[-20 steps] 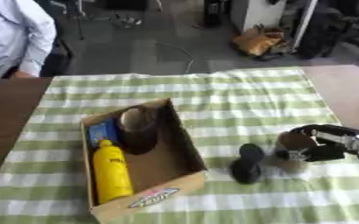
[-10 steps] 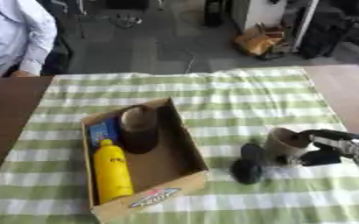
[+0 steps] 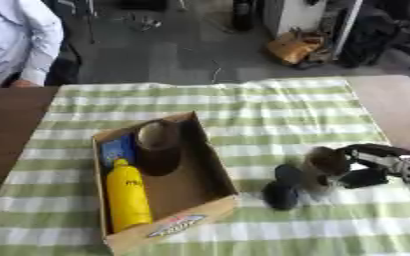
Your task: Pick up objects on the table and place them in the box.
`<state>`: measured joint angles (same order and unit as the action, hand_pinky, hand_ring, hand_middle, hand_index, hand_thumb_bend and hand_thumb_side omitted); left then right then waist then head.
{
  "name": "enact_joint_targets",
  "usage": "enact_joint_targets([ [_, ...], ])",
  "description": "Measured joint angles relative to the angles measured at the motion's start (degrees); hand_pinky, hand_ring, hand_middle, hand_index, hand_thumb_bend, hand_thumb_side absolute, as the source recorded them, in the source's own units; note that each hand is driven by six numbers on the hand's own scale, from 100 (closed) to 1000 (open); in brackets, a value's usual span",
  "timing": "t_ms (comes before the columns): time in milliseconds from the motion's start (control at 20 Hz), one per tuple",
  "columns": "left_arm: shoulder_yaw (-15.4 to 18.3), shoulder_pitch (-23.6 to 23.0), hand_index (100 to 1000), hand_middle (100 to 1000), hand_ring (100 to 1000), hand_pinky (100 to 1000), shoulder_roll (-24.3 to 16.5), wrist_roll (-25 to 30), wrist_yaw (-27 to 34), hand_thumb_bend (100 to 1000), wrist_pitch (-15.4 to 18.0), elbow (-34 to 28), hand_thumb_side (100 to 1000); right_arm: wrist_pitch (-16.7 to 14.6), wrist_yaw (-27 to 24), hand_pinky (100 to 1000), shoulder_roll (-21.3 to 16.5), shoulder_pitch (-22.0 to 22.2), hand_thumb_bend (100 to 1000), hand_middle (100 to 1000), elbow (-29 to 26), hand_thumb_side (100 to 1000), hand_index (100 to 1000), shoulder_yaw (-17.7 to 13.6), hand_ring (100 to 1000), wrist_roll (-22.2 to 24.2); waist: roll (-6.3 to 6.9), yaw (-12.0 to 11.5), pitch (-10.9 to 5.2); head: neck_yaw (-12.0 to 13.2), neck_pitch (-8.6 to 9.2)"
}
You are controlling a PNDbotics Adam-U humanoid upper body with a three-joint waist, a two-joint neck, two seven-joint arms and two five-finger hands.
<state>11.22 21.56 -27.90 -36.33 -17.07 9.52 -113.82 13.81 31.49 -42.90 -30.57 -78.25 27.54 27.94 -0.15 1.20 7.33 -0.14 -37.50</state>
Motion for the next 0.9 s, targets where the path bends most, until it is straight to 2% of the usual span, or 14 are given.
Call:
enact_joint_targets([
  [300, 0.00, 0.01, 1000, 900, 972, 899, 0.00, -0.01, 0.14, 100, 0.01, 0.00, 1000, 0.30, -0.17, 719, 0.00, -1.02, 572, 984, -0.41, 896, 991, 0.02, 969, 0.08, -0.13, 0.09, 0.00, -0.05, 0.39],
  [900, 0.00, 0.02, 1000, 899, 971, 900, 0.01, -0.24, 0.22, 100, -0.11, 0.00, 1000, 0.45, -1.32, 713, 0.74, -2.12, 566, 983, -0.08, 878, 983, 1.09, 961, 2.04, -0.21, -0.56, 0.00, -0.04, 0.39],
])
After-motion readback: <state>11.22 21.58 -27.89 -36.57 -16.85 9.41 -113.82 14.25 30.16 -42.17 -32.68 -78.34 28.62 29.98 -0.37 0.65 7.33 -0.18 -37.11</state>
